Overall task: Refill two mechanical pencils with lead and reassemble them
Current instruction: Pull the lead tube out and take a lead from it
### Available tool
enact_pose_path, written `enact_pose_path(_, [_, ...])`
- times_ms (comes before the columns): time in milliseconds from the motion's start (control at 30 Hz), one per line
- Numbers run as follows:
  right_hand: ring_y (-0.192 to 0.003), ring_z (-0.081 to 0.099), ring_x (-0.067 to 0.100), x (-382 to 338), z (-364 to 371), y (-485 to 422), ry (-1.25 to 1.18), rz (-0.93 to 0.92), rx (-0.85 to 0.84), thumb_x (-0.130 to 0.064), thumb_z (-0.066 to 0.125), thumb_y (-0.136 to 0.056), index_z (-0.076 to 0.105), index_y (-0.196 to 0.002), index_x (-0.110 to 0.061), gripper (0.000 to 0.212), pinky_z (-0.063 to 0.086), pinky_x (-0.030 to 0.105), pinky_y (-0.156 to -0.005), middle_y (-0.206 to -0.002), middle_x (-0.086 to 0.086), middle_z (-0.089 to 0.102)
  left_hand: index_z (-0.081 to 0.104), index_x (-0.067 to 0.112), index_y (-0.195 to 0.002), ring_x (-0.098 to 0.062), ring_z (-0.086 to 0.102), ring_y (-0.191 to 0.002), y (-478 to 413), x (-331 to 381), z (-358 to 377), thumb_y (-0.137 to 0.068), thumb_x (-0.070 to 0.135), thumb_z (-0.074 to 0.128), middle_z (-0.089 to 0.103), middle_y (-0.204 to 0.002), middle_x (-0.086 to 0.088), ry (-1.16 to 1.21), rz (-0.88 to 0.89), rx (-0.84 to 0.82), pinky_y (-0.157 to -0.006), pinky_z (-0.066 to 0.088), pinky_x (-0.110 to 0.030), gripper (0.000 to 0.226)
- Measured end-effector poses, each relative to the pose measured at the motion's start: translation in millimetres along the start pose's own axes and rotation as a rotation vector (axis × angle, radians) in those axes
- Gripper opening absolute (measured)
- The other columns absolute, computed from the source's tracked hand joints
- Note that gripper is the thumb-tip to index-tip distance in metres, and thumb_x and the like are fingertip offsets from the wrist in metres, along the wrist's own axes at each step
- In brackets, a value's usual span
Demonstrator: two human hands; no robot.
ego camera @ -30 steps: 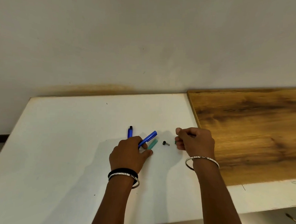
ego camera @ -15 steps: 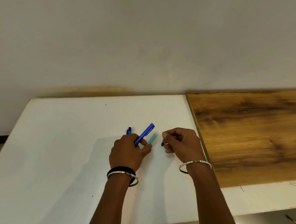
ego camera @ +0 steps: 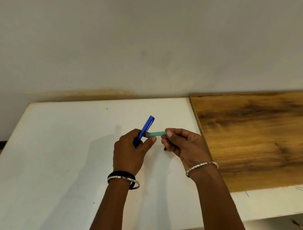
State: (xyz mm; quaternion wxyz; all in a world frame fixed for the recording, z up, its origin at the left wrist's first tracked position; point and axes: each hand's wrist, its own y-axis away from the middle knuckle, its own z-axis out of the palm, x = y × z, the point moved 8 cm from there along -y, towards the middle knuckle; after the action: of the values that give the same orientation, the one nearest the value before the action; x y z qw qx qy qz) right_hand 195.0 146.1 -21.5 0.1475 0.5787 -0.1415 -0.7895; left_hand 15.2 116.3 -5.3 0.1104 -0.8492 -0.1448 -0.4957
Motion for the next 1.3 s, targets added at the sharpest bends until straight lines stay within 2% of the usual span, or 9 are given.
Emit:
enact_pose_path(133, [-0.066, 0.070, 0.021, 6.1, 9.4, 2.5, -0.081, 0.067, -0.042, -0.002, 0.068, -0.083, 0.070, -0.099, 0.005, 0.018, 0.060, 0.026, -0.066, -0.083, 0.020, 0.073, 0.070, 0.028, -0.087, -0.003, 0.042, -0.048, -1.8, -3.5, -4.0, -0.076, 0.043, 0.073, 0.043, -0.050, 0.010, 0.175, -0.064, 0.015, -0.048, 0.038, -0.008, 0.019])
enact_pose_path(233, [-0.068, 0.070, 0.022, 11.3, 15.4, 4.4, -0.097, 0.111, -0.080, 0.000, 0.067, -0.083, 0.072, -0.096, 0.003, 0.014, 0.059, 0.025, -0.066, -0.083, 0.020, 0.073, 0.070, 0.029, -0.085, -0.004, 0.039, -0.049, -2.4, -3.5, -6.7, -0.077, 0.043, 0.071, 0.043, -0.053, 0.010, 0.246, -0.092, 0.032, -0.047, 0.038, -0.011, 0.017])
enact_pose_path(467, [-0.073, 0.071, 0.023, 16.6, 23.9, 6.7, -0.153, 0.162, -0.112, 0.003, 0.064, -0.083, 0.075, -0.092, 0.001, 0.014, 0.061, 0.026, -0.070, -0.086, 0.019, 0.074, 0.063, 0.034, -0.076, -0.003, 0.041, -0.048, -4.4, 3.3, -18.2, -0.080, 0.035, 0.071, 0.044, -0.047, 0.017, 0.230, -0.049, 0.112, -0.047, 0.037, -0.008, 0.009])
enact_pose_path(700, [-0.075, 0.072, 0.022, 16.0, 24.3, 6.9, -0.204, 0.177, -0.104, 0.000, 0.068, -0.080, 0.073, -0.098, 0.003, 0.020, 0.058, 0.022, -0.064, -0.090, 0.019, 0.074, 0.061, 0.028, -0.073, -0.006, 0.038, -0.049, -3.9, -1.7, -21.1, -0.082, 0.027, 0.071, 0.040, -0.054, 0.006, 0.245, -0.085, 0.138, -0.052, 0.039, -0.024, 0.013])
enact_pose_path(800, [-0.072, 0.072, 0.020, 15.0, 23.2, 6.0, -0.233, 0.169, -0.087, -0.004, 0.072, -0.072, 0.073, -0.097, 0.003, 0.026, 0.058, 0.021, -0.062, -0.088, 0.018, 0.074, 0.064, 0.027, -0.077, -0.007, 0.039, -0.051, -3.8, -2.2, -21.3, -0.083, 0.023, 0.069, 0.045, -0.057, 0.006, 0.262, -0.096, 0.121, -0.055, 0.040, -0.025, 0.008])
enact_pose_path(900, [-0.070, 0.072, 0.019, 15.0, 21.7, 5.5, -0.227, 0.162, -0.075, -0.004, 0.071, -0.074, 0.074, -0.094, 0.002, 0.021, 0.058, 0.021, -0.061, -0.085, 0.017, 0.074, 0.065, 0.025, -0.077, -0.011, 0.041, -0.055, -3.8, -2.4, -21.1, -0.085, 0.020, 0.067, 0.048, -0.060, 0.004, 0.289, -0.106, 0.101, -0.057, 0.041, -0.027, 0.009])
enact_pose_path(1033, [-0.067, 0.070, 0.017, 10.1, 15.5, 3.9, -0.182, 0.125, -0.041, -0.010, 0.073, -0.070, 0.074, -0.093, 0.001, 0.025, 0.058, 0.020, -0.060, -0.083, 0.015, 0.074, 0.067, 0.020, -0.075, -0.021, 0.041, -0.061, -3.1, -9.6, -20.8, -0.085, 0.019, 0.066, 0.047, -0.060, 0.000, 0.374, -0.187, 0.092, -0.061, 0.040, -0.037, 0.010])
enact_pose_path(1200, [-0.065, 0.068, 0.017, 5.0, -2.9, 0.7, -0.176, 0.075, 0.072, -0.009, 0.068, -0.082, 0.072, -0.090, -0.003, 0.010, 0.059, 0.022, -0.061, -0.076, 0.009, 0.073, 0.061, 0.005, -0.077, -0.018, 0.033, -0.057, -1.5, -27.6, -21.5, -0.082, 0.022, 0.066, 0.038, -0.060, -0.005, 0.445, -0.342, 0.141, -0.054, 0.031, -0.033, 0.019])
enact_pose_path(1300, [-0.074, 0.071, 0.019, 7.2, 0.5, 1.0, -0.186, 0.100, 0.043, -0.013, 0.066, -0.086, 0.072, -0.090, -0.006, 0.010, 0.060, 0.024, -0.064, -0.084, 0.009, 0.074, 0.061, 0.005, -0.076, -0.017, 0.032, -0.053, -0.7, -32.3, -17.3, -0.081, 0.023, 0.067, 0.038, -0.057, -0.001, 0.445, -0.382, 0.101, -0.054, 0.030, -0.032, 0.019])
